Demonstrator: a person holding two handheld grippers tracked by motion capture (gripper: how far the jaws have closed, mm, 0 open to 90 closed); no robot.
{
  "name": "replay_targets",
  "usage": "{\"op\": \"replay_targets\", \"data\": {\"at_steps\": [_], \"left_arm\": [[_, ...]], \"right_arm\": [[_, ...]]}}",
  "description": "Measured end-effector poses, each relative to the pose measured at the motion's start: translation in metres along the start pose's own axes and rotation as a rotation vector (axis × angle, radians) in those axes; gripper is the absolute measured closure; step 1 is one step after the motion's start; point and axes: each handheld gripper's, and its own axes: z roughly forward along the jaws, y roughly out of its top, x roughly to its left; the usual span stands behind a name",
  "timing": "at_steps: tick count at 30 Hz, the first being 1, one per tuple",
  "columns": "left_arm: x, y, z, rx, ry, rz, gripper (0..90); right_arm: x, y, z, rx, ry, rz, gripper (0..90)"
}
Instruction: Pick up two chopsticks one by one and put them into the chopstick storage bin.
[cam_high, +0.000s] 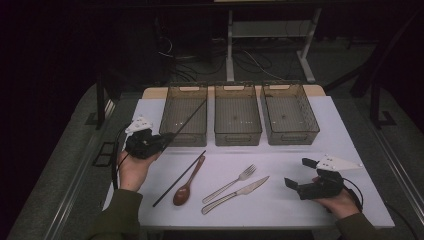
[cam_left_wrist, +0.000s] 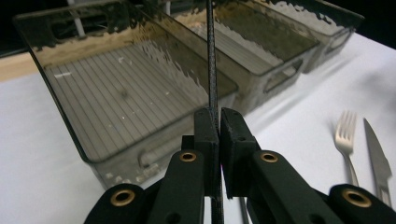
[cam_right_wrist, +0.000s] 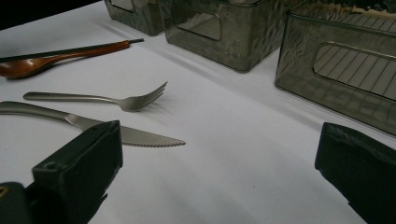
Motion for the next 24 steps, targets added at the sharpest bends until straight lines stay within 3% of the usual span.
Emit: {"op": "replay_targets", "data": {"at_steps": [12,21,24], "left_arm": [[0.015,0.037,0.020,-0.016,0.030,0.014,85.2],[0.035,0.058,0.043,0.009,0.075,0.002,85.2],[0.042,0.061,0.050,0.011,0.083,-0.019,85.2]], "right_arm": [[0.001,0.000,-0.001,0.003,0.002,0.006,0.2],[0.000,0.000,-0.001,0.000,0.001,0.004,0.1],[0.000,0.000,-0.001,-0.001,0.002,0.007,0.1]]}}
